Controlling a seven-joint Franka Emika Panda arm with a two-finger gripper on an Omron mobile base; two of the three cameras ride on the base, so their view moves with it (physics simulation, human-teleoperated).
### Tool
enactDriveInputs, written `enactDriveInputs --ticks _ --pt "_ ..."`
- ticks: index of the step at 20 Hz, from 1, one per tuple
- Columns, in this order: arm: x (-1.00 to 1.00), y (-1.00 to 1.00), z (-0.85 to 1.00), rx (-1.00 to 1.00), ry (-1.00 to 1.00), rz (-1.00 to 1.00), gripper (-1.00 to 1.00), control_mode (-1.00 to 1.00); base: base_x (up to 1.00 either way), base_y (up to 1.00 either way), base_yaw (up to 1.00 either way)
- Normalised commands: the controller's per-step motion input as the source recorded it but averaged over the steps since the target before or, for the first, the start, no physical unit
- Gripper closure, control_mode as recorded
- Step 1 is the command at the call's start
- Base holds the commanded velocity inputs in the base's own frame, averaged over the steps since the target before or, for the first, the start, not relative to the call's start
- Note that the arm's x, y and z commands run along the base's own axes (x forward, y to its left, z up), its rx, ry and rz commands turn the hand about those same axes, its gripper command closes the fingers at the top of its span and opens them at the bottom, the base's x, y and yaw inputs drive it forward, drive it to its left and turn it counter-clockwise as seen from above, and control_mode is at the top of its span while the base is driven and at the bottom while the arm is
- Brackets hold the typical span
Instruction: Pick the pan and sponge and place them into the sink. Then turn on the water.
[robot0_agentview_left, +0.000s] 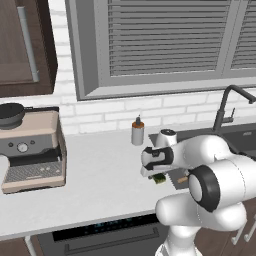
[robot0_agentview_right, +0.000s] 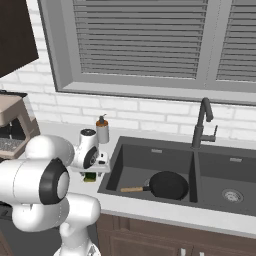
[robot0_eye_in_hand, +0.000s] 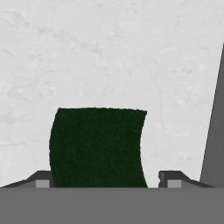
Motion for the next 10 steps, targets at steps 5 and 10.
enactDriveInputs --ticks 5,10 --pt "0.00 0.00 0.00 0.00 0.00 0.00 1.00 -1.00 0.00 0.00 0.00" --pt "0.00 0.00 0.00 0.00 0.00 0.00 1.00 -1.00 0.00 0.00 0.00"
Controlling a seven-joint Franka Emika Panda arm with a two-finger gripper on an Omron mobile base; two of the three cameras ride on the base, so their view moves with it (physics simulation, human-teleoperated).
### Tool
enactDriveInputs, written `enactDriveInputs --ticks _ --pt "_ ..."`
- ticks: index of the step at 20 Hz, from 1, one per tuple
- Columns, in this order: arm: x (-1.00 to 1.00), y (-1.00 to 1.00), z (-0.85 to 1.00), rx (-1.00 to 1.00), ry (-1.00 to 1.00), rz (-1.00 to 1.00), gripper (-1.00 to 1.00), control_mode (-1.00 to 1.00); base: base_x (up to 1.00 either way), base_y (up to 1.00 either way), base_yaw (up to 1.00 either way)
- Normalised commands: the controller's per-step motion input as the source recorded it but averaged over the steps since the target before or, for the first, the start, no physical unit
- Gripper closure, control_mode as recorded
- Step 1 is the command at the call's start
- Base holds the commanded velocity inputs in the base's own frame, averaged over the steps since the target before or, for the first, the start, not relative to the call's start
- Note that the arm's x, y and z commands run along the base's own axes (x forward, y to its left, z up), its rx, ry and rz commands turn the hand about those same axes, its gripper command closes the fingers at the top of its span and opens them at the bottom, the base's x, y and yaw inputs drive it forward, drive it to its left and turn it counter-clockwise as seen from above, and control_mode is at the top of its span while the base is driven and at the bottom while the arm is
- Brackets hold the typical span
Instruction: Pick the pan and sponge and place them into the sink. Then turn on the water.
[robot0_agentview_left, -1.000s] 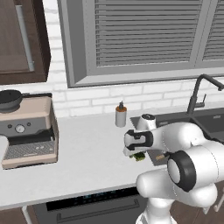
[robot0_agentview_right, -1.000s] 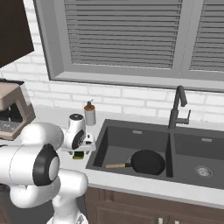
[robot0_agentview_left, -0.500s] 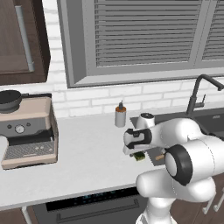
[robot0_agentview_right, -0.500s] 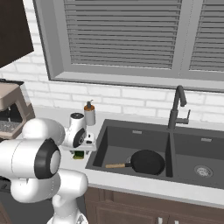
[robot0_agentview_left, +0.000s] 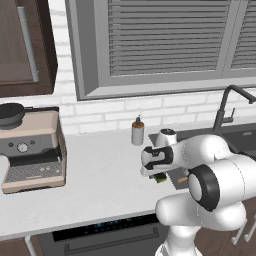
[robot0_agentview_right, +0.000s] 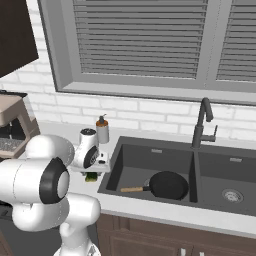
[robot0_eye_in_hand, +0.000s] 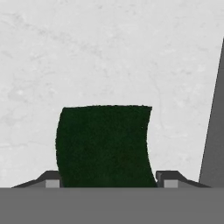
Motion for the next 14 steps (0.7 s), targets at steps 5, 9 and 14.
enactDriveInputs --ticks 5,9,14 --pt "0.00 0.00 0.20 0.00 0.00 0.00 1.00 -1.00 0.00 0.00 0.00" --pt "-0.01 0.00 0.58 0.00 0.00 -0.02 1.00 -1.00 0.00 0.00 0.00" --pt "-0.03 -0.13 0.59 0.00 0.06 -0.09 1.00 -1.00 0.00 0.00 0.00"
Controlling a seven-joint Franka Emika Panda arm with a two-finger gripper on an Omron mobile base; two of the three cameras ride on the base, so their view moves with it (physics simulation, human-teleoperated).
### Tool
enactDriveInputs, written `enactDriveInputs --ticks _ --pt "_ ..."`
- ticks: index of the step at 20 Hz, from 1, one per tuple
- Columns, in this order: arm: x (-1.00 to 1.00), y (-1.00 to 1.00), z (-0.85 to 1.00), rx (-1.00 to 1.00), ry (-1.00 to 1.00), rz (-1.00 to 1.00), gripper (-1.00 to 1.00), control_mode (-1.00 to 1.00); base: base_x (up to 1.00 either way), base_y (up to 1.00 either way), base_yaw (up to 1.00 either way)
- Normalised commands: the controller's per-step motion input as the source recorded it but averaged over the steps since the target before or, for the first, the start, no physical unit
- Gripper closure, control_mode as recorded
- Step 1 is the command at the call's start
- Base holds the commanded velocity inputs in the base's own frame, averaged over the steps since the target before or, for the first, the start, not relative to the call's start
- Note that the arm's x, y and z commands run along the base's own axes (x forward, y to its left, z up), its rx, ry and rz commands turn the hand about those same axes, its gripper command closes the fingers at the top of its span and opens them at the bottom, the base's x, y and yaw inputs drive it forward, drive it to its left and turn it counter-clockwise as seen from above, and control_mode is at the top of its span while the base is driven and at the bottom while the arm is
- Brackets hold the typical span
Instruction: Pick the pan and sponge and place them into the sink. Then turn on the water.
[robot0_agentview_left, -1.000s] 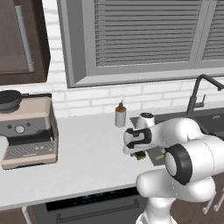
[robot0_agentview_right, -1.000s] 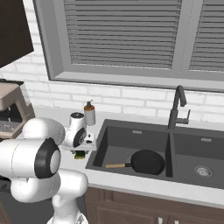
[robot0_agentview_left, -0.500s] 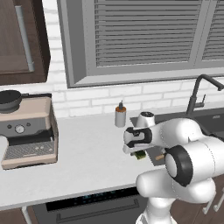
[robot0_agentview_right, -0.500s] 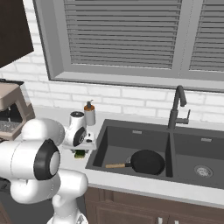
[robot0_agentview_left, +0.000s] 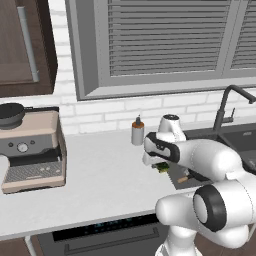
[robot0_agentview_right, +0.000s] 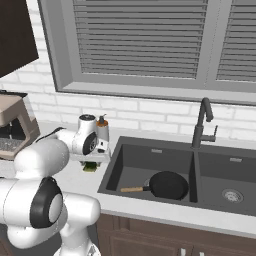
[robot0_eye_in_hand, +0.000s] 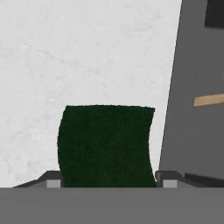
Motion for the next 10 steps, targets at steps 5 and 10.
enactDriveInputs --ticks 5,10 --pt "0.03 -0.49 0.37 0.00 0.07 -0.14 1.00 -1.00 0.00 0.00 0.00" --pt "0.00 -0.78 0.07 0.00 0.02 -0.05 1.00 -1.00 0.00 0.00 0.00"
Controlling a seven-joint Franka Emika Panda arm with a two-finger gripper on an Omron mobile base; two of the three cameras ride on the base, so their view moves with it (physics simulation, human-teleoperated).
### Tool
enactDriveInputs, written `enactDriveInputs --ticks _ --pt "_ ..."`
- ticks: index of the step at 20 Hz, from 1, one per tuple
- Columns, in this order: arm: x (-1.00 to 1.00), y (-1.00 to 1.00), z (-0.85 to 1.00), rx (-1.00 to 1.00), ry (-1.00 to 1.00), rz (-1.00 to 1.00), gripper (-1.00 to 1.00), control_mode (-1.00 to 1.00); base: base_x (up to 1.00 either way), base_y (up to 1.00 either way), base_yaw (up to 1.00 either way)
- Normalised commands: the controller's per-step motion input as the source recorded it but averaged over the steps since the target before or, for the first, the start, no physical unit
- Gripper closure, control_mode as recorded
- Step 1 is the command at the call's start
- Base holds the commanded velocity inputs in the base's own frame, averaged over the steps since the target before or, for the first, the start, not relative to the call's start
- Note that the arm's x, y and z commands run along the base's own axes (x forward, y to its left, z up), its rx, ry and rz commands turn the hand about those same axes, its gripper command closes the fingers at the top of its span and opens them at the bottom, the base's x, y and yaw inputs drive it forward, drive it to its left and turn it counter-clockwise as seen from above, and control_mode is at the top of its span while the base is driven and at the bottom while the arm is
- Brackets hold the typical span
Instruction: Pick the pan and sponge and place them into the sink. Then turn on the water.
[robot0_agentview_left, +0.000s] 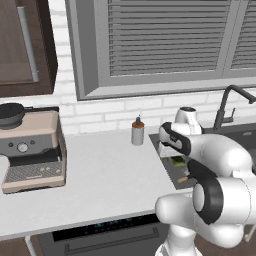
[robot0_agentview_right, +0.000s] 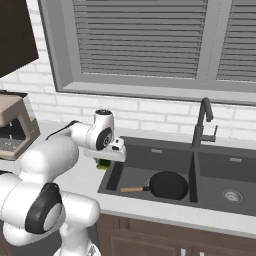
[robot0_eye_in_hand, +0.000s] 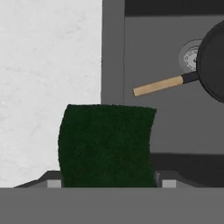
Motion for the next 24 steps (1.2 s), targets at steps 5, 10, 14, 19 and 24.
enactDriveInputs --ticks 5,10,14,19,24 --pt "0.00 -0.78 0.00 0.00 0.00 -0.05 1.00 -1.00 0.00 0.00 0.00" --pt "0.00 -0.69 0.00 0.00 0.00 -0.08 1.00 -1.00 0.00 0.00 0.00" --pt "0.00 -0.34 -0.04 0.00 0.00 -0.10 1.00 -1.00 0.00 0.00 0.00" --pt "0.05 -0.29 -0.13 0.00 0.00 -0.11 1.00 -1.00 0.00 0.00 0.00" --pt "0.08 -0.36 -0.24 0.00 0.00 -0.07 1.00 -1.00 0.00 0.00 0.00"
